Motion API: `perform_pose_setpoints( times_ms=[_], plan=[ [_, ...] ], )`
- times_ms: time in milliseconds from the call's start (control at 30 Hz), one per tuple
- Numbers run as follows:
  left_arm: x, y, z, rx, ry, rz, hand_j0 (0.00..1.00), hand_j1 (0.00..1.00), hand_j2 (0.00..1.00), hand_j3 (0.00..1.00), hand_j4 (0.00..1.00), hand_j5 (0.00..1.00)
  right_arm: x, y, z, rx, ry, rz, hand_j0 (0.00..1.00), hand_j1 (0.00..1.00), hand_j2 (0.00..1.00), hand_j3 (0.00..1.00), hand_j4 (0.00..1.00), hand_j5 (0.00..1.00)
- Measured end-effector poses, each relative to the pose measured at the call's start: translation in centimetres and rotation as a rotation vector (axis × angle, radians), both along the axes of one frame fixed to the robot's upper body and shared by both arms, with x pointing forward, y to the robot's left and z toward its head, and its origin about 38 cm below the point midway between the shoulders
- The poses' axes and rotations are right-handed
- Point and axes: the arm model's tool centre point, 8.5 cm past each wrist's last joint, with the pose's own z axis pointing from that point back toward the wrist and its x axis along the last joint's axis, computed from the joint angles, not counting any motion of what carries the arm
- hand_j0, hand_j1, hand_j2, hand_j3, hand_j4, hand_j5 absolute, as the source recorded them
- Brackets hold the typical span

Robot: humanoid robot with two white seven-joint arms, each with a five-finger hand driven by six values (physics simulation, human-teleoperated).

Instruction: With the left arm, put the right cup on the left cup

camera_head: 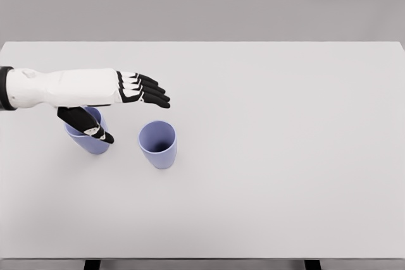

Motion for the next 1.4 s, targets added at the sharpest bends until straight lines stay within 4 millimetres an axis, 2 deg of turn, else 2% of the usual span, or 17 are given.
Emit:
perform_pose_setpoints(
  times_ms=[67, 233, 400, 600, 800, 967, 1100, 1400],
  plan=[
    [0.0, -0.1, 0.1, -0.002, -0.003, -0.003, 1.0, 1.0, 1.0, 1.0, 1.0, 1.0, -0.8, 0.0, 0.0, -0.001, 0.015, -0.001, 1.0, 1.0, 1.0, 1.0, 1.0, 1.0],
    [0.6, -2.0, 1.4, -0.003, -0.041, -0.05, 1.0, 1.0, 1.0, 1.0, 1.0, 1.0, -0.8, 0.0, 0.0, -0.001, 0.017, -0.003, 1.0, 1.0, 1.0, 1.0, 1.0, 1.0],
    [0.2, -2.8, -0.9, 0.033, 0.017, -0.078, 1.0, 1.0, 1.0, 1.0, 1.0, 1.0, -0.9, 0.0, 0.1, -0.001, 0.02, -0.003, 1.0, 1.0, 1.0, 1.0, 1.0, 1.0],
    [0.4, -3.4, -1.6, 0.081, -0.002, -0.091, 1.0, 1.0, 1.0, 1.0, 1.0, 1.0, -0.9, 0.0, 0.1, -0.001, 0.021, -0.004, 1.0, 1.0, 1.0, 1.0, 1.0, 1.0],
    [2.7, -2.7, -4.0, 0.108, 0.034, -0.023, 1.0, 1.0, 1.0, 1.0, 1.0, 1.0, -0.9, 0.0, 0.1, -0.001, 0.021, -0.003, 1.0, 1.0, 1.0, 1.0, 1.0, 1.0],
    [3.2, -2.7, -5.8, 0.142, 0.057, -0.014, 1.0, 1.0, 1.0, 1.0, 1.0, 1.0, -0.9, 0.0, 0.1, -0.001, 0.021, -0.003, 1.0, 1.0, 1.0, 1.0, 1.0, 1.0],
    [3.2, -3.4, -6.1, 0.143, 0.059, -0.027, 1.0, 1.0, 1.0, 1.0, 1.0, 1.0, -0.9, 0.0, 0.1, -0.001, 0.021, -0.003, 1.0, 1.0, 1.0, 1.0, 1.0, 1.0],
    [3.1, -3.4, -6.7, 0.145, 0.07, -0.027, 1.0, 1.0, 1.0, 1.0, 1.0, 1.0, -0.9, 0.0, 0.1, -0.001, 0.021, -0.003, 1.0, 1.0, 1.0, 1.0, 1.0, 1.0]
  ],
)
